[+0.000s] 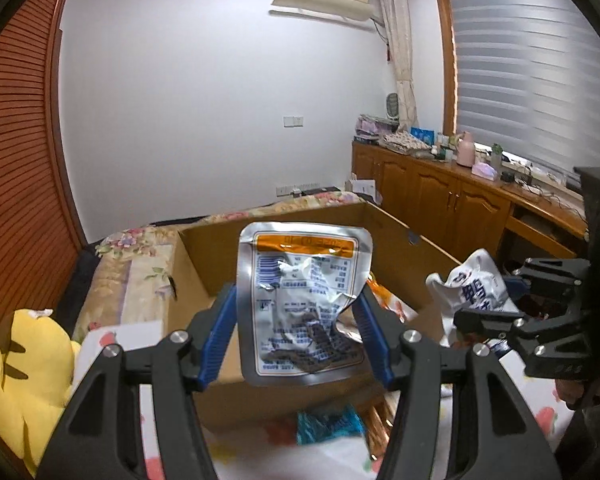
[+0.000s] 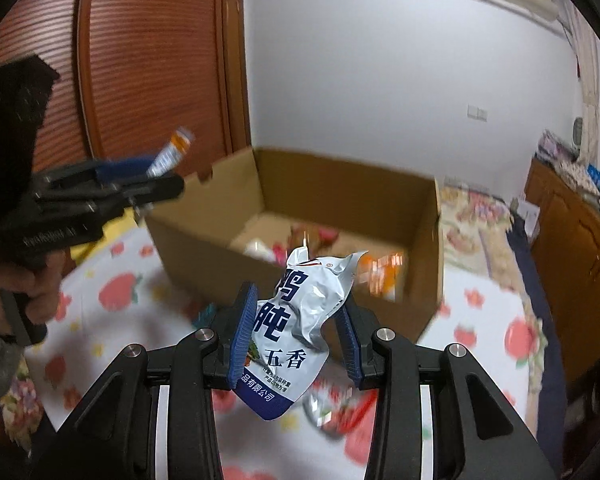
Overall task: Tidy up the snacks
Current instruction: 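Carry both held packets over the box opening, then open both grippers to drop the packets into the box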
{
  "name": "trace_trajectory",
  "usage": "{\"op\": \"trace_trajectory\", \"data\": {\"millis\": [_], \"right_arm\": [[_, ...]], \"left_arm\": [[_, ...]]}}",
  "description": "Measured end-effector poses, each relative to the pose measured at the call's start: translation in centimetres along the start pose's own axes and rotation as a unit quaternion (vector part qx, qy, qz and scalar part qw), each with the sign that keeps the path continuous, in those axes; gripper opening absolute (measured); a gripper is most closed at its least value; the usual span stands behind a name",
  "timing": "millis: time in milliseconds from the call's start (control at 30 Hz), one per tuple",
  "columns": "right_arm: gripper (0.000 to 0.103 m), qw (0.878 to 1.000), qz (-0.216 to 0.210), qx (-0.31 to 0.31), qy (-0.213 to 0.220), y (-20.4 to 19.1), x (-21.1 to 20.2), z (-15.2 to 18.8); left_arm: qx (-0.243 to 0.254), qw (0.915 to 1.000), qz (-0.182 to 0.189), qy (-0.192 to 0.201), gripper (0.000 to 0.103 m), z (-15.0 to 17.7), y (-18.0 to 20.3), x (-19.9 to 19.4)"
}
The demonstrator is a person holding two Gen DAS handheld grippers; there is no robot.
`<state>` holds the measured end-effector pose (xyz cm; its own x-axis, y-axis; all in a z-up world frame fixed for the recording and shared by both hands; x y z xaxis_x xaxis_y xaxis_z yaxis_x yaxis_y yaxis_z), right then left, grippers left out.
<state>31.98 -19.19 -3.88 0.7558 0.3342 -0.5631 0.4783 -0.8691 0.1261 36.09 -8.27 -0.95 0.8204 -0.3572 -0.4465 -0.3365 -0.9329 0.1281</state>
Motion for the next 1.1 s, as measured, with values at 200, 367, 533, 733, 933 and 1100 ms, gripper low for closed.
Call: {"op": "trace_trajectory", "data": {"millis": [200,367,533,733,933,1100], "right_arm": [[0.038,0.999,-0.002,-0.014,0.030,0.8,1.7,-3.8],[0.038,0.999,-0.007,-0.001,0.041,1.7,3.9,-5.0],[0.038,0.999,-0.010,0.013,0.047,2.0,5.4,-4.5],[0.038,0.999,-0.003,0.022,0.041,2.6,6.7,-3.7],[0.038,0.999,0.008,0.021,0.027,2.7,7.6,-3.2],[0.038,1.000,0.008,0.018,0.016,2.3,8.2,-2.9]], "left_arm": [[-0.013,0.9999,-0.005,0.003,0.057,-2.0,-2.0,2.5],[-0.018,0.9998,-0.004,-0.006,0.057,-1.8,-2.6,4.7],[-0.017,0.9998,-0.003,-0.011,0.057,-1.2,-2.5,5.9],[-0.015,0.9996,-0.005,-0.025,0.057,-0.4,-2.0,7.4],[-0.003,0.9988,-0.011,-0.049,0.058,0.2,-1.6,8.8],[0.011,0.9978,-0.024,-0.062,0.059,0.8,-1.2,9.2]]}}
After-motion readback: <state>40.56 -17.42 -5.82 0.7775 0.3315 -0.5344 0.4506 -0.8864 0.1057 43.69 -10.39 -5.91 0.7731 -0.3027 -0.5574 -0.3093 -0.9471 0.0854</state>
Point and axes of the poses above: each gripper's, at about its wrist camera, not at the fingertips, and x roughly the way its jaws point, y to its right, z to its underside, the point moved 7 cm from there along x, roughly the way its jaws point, and after that the axes turned 8 degrees about -x, right-handed, at the moved point
